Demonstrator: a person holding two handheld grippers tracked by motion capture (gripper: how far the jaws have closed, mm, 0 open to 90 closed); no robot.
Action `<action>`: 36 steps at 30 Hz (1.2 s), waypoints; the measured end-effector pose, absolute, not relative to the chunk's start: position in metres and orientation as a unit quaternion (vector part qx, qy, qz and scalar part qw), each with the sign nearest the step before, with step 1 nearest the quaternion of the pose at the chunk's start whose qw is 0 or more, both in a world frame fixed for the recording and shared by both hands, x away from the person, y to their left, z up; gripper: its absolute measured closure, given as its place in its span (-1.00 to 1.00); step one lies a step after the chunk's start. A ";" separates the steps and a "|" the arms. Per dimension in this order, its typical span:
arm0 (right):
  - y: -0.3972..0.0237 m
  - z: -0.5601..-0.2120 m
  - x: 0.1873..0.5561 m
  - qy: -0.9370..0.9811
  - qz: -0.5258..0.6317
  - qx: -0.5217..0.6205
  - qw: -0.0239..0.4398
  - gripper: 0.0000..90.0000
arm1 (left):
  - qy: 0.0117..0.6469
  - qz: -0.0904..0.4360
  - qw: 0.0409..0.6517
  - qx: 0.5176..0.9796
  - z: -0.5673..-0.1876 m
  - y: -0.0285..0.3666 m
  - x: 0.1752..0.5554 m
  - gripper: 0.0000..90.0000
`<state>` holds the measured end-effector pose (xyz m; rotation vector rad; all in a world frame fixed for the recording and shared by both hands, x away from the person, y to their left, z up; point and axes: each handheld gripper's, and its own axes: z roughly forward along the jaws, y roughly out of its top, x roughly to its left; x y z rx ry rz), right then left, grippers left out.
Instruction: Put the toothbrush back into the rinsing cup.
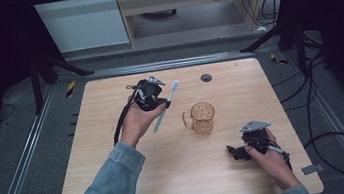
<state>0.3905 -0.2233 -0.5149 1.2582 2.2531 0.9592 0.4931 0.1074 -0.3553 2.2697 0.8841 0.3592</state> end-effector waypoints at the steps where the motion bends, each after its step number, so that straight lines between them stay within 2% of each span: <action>1: -0.224 -0.515 0.391 0.804 0.342 0.447 0.195 -0.99 | 0.340 0.142 0.336 0.867 -0.355 0.108 0.493 0.75; 9: -0.223 -0.515 0.391 0.806 0.343 0.443 0.193 -0.99 | 0.351 0.188 0.364 0.842 -0.354 0.113 0.489 0.75; 36: -0.223 -0.515 0.390 0.807 0.344 0.441 0.191 -0.99 | 0.347 0.279 0.502 0.741 -0.358 0.111 0.453 0.75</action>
